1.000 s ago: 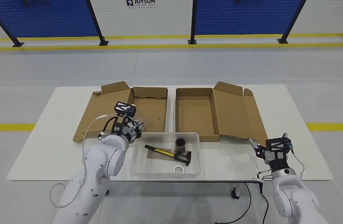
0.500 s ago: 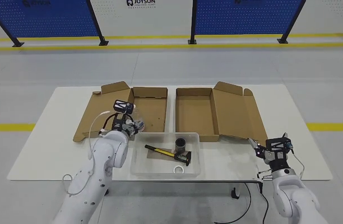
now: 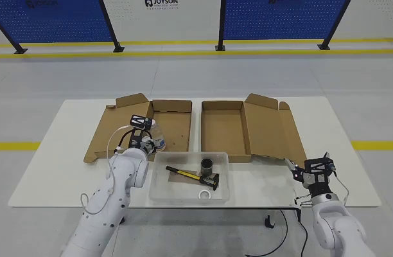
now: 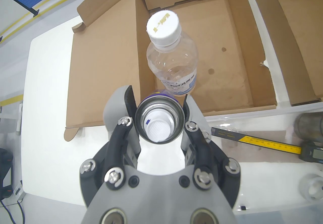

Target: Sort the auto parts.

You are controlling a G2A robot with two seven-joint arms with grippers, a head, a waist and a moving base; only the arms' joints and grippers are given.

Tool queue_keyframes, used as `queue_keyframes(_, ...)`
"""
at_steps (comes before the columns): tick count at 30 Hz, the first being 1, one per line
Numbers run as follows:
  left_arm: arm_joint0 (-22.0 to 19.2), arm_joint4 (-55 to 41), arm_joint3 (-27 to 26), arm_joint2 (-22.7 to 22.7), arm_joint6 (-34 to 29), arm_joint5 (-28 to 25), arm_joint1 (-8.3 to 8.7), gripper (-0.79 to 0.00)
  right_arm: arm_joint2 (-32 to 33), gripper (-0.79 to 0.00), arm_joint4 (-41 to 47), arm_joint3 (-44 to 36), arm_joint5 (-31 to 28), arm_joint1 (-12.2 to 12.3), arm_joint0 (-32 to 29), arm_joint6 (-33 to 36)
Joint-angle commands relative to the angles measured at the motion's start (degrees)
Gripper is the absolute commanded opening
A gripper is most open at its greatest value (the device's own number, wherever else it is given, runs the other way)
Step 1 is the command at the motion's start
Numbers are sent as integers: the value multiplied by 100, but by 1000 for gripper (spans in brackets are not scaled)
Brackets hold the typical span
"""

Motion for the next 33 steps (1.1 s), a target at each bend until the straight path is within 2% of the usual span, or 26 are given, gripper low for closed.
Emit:
queue_keyframes(1,-10,-25,81,-12,46,-27,-9,-785,0,0,0,0,0,0,0,0)
queue_keyframes(13,-232,-26,453,49,128,-79,-88,-785,0,0,0,0,0,0,0,0)
queue_keyframes(28,-684,-103,1206,200,-9,-292,-206,-785,0,0,0,0,0,0,0,0)
queue_keyframes(29,-727,-115,1254,199,-22,-316,-212,-751,0,0,0,0,0,0,0,0)
queue_keyframes(31,-788,-69,1356,213,-13,-315,-223,-742,0,0,0,0,0,0,0,0)
queue_keyframes(33,-838,-81,1451,212,-17,-341,-234,-699,0,0,0,0,0,0,0,0)
